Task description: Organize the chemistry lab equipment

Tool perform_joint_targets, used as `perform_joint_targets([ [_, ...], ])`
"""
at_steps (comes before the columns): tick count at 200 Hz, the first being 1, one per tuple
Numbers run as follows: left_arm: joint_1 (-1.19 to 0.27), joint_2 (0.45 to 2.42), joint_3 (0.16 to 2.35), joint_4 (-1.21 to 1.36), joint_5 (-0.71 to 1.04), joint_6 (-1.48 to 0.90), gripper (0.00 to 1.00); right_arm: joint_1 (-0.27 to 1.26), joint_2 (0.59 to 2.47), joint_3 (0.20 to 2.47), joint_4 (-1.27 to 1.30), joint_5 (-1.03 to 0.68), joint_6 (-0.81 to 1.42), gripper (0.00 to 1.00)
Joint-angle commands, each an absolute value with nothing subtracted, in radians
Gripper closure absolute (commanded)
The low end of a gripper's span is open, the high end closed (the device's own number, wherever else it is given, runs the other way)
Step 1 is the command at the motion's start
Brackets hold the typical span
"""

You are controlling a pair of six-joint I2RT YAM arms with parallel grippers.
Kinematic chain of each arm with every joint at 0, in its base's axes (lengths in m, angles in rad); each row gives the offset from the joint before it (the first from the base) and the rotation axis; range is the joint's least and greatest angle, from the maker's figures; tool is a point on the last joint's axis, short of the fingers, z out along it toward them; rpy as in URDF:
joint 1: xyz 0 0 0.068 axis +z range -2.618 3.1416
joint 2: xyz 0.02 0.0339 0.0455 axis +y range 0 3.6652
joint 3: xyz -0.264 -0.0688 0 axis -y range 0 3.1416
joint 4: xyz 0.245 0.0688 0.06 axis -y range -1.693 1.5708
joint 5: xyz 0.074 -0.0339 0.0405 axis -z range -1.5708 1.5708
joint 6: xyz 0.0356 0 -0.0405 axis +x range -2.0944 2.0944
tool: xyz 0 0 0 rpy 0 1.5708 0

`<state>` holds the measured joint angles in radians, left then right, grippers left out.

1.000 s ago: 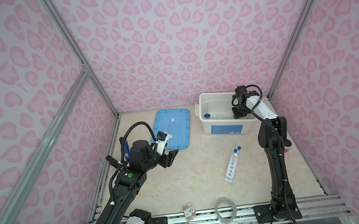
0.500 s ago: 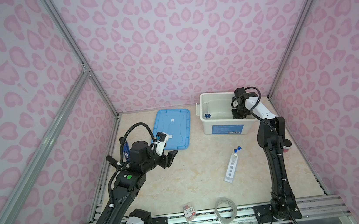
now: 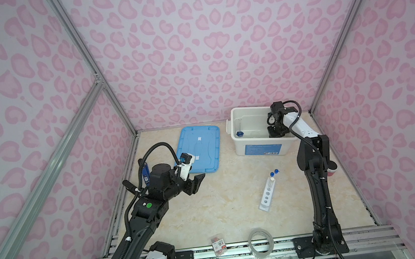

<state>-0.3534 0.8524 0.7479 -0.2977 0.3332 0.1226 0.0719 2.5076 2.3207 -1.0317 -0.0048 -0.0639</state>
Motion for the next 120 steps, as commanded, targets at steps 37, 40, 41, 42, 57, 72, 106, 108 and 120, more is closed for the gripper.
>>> perform_joint_targets([
  [37, -0.352, 0.843, 0.747, -0.291, 0.331, 0.118, 0.28, 0.073, 2.504, 2.324, -1.038, -0.014, -0.067, 0.78],
  [40, -0.351, 0.843, 0.747, -0.290, 0.331, 0.118, 0.28, 0.074, 2.501, 2.325, -1.041, -0.014, -0.067, 0.77],
  [41, -0.352, 0.844, 0.748, -0.290, 0.331, 0.118, 0.28, 0.074, 2.501, 2.326, -1.041, -0.014, -0.067, 0.77],
  [42, -0.352, 0.844, 0.748, -0.291, 0.331, 0.118, 0.28, 0.075, 2.500, 2.326, -1.041, -0.014, -0.068, 0.77],
  [57, -0.353, 0.844, 0.750, -0.290, 0.327, 0.120, 0.28, 0.075, 2.482, 2.327, -1.045, -0.010, -0.069, 0.75],
  [72, -0.352, 0.842, 0.750, -0.287, 0.318, 0.120, 0.28, 0.075, 2.462, 2.327, -1.042, 0.004, -0.068, 0.73],
  [106, -0.352, 0.840, 0.753, -0.282, 0.317, 0.120, 0.29, 0.077, 2.424, 2.341, -1.049, 0.004, -0.067, 0.70],
  [108, -0.352, 0.840, 0.754, -0.283, 0.318, 0.120, 0.28, 0.078, 2.423, 2.342, -1.050, 0.004, -0.067, 0.70],
  [120, -0.352, 0.838, 0.754, -0.283, 0.316, 0.118, 0.28, 0.079, 2.409, 2.345, -1.054, 0.008, -0.069, 0.70],
])
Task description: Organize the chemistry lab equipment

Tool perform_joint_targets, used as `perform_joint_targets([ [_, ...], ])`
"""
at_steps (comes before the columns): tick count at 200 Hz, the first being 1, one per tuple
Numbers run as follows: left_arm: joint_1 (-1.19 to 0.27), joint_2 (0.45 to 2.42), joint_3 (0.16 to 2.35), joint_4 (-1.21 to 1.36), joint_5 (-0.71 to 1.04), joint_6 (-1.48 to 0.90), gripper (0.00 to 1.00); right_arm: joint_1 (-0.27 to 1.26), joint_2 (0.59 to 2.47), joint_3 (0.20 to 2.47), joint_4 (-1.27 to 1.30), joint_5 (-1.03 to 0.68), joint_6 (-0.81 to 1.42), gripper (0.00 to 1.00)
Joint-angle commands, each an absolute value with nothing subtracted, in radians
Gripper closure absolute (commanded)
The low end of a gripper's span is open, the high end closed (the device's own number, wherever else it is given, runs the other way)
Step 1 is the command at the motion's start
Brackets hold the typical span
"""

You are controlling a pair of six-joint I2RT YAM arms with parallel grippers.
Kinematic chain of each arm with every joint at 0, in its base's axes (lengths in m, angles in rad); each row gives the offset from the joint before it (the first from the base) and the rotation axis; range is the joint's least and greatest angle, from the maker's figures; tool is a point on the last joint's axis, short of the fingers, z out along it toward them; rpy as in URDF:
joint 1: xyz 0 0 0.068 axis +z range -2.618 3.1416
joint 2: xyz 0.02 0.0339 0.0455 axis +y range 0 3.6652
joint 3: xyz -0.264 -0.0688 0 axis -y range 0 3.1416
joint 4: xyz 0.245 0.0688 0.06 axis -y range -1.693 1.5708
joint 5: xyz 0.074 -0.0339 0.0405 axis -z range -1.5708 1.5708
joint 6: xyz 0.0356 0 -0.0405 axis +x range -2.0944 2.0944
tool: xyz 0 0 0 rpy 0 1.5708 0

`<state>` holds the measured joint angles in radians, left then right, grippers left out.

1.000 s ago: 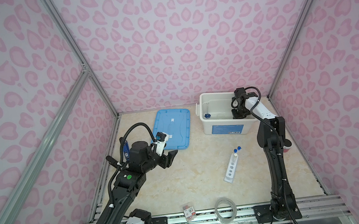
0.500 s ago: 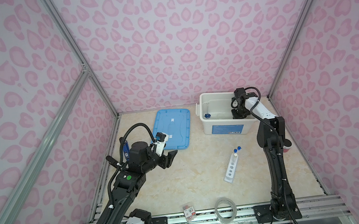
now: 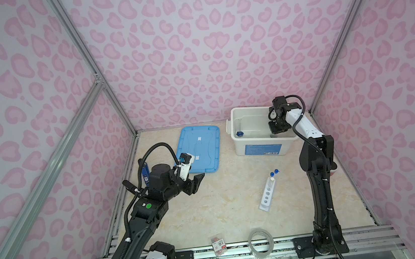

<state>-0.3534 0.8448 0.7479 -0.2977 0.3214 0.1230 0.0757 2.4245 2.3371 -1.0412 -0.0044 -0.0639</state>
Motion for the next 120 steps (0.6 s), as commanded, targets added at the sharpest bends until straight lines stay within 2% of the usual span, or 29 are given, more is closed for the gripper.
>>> perform_joint_targets([
  [1, -0.352, 0.839, 0.753, -0.283, 0.316, 0.118, 0.28, 0.079, 2.408, 2.345, -1.054, 0.008, -0.069, 0.70],
  [86, -0.300, 0.899, 0.769, -0.194, 0.204, -0.043, 0.27, 0.115, 2.212, 2.298, -1.019, 0.019, -0.060, 0.70],
  [120, -0.234, 1.019, 0.810, -0.179, 0.029, -0.162, 0.29, 0.123, 2.061, 2.132, -0.911, -0.019, -0.047, 0.71],
])
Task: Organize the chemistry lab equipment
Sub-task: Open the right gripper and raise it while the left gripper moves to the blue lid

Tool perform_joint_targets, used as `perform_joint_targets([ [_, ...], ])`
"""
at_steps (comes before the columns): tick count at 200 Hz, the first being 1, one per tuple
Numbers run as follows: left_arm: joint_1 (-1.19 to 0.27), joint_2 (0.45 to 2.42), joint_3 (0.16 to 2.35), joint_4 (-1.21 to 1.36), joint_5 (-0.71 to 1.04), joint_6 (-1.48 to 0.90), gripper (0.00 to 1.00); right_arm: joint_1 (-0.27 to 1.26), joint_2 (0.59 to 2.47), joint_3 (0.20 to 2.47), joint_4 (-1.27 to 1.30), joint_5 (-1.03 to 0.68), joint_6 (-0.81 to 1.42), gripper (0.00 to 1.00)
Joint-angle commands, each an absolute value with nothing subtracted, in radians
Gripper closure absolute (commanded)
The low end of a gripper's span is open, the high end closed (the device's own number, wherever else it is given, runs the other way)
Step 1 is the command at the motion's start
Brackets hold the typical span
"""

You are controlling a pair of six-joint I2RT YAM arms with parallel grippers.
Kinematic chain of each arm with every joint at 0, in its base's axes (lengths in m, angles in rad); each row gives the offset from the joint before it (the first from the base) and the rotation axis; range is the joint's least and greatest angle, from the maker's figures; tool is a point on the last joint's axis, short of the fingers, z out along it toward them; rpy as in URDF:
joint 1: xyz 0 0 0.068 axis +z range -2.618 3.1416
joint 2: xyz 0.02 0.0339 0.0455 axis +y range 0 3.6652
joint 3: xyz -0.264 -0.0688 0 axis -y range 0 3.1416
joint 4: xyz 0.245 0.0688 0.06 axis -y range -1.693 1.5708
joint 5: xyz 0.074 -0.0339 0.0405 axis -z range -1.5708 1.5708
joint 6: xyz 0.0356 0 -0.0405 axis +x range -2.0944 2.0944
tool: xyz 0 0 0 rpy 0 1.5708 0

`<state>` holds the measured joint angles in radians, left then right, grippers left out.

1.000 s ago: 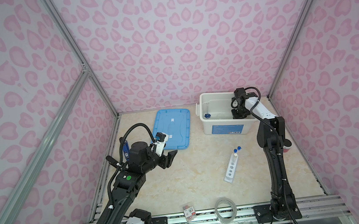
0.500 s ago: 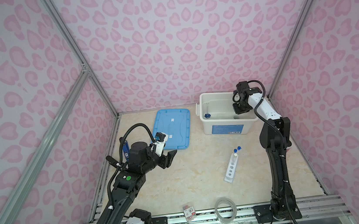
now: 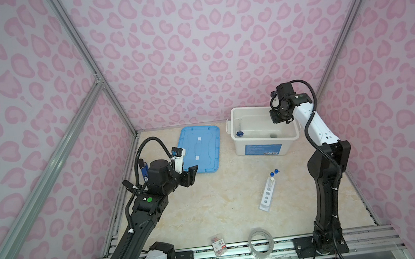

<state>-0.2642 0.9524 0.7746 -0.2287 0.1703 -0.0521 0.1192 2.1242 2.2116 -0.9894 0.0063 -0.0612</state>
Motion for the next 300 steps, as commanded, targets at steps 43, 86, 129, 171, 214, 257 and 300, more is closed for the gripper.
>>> perform_joint_targets([
  [43, -0.171, 1.227, 0.890, -0.173, -0.053, -0.252, 0.32, 0.148, 1.846, 1.889, -0.736, -0.102, -0.040, 0.71],
  [86, -0.129, 1.418, 0.995, -0.205, -0.079, -0.164, 0.39, 0.170, 1.703, 1.724, -0.615, -0.168, -0.025, 0.70],
  [129, -0.073, 1.579, 1.070, -0.226, -0.014, -0.108, 0.44, 0.236, 1.630, 1.644, -0.564, -0.226, -0.020, 0.70],
  [171, -0.057, 1.708, 1.152, -0.326, -0.010, -0.091, 0.50, 0.320, 1.602, 1.569, -0.522, -0.262, -0.038, 0.69],
  [214, -0.058, 1.790, 1.186, -0.374, -0.046, -0.076, 0.51, 0.367, 1.602, 1.509, -0.469, -0.302, -0.023, 0.69],
  [257, -0.058, 1.870, 1.254, -0.447, -0.108, -0.041, 0.53, 0.396, 1.610, 1.499, -0.462, -0.306, -0.028, 0.69],
  [300, -0.058, 1.924, 1.303, -0.458, -0.113, -0.031, 0.55, 0.411, 1.617, 1.494, -0.449, -0.310, -0.025, 0.70],
])
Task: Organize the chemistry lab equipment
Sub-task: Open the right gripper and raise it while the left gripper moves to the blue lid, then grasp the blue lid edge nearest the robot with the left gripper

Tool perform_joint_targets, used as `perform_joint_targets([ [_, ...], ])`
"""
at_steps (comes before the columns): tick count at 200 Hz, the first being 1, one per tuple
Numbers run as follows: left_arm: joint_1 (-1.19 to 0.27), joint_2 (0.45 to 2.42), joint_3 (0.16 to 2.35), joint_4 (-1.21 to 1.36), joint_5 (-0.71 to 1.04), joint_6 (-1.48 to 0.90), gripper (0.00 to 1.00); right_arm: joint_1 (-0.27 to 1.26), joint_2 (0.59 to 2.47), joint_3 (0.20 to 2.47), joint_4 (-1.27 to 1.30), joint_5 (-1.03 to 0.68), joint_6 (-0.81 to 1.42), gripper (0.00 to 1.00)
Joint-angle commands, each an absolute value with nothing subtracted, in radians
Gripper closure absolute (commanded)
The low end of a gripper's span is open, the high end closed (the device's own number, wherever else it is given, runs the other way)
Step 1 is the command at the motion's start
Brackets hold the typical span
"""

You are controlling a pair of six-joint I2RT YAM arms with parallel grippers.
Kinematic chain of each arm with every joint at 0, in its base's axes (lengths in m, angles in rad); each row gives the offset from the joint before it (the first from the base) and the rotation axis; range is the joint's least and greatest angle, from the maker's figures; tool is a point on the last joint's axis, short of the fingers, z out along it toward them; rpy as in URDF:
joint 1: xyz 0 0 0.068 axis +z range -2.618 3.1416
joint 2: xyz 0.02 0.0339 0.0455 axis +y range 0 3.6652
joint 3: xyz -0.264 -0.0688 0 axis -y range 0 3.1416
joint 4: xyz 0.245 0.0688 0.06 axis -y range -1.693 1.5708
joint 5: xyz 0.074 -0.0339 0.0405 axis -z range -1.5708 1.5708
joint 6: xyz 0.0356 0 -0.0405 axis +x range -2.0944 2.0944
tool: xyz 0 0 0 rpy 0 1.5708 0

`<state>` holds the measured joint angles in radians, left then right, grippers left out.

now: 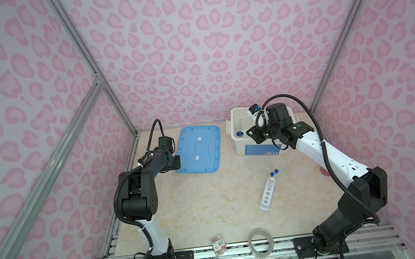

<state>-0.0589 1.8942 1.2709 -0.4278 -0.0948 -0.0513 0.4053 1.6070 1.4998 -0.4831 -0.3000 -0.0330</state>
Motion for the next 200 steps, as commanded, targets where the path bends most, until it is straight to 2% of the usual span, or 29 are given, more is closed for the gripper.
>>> perform_joint_targets([
  [1, -0.058, 1.924, 1.305, -0.458, -0.113, -0.031, 0.55, 0.412, 1.618, 1.494, -0.448, -0.310, -0.025, 0.70],
  [112, -0.065, 2.024, 1.397, -0.502, -0.117, -0.021, 0.63, 0.417, 1.636, 1.461, -0.430, -0.305, -0.031, 0.72],
  [119, -0.067, 2.027, 1.400, -0.503, -0.119, -0.020, 0.67, 0.417, 1.636, 1.459, -0.428, -0.304, -0.031, 0.72],
  [200, -0.078, 2.079, 1.431, -0.520, -0.133, -0.015, 0.79, 0.414, 1.643, 1.450, -0.420, -0.304, -0.031, 0.73],
])
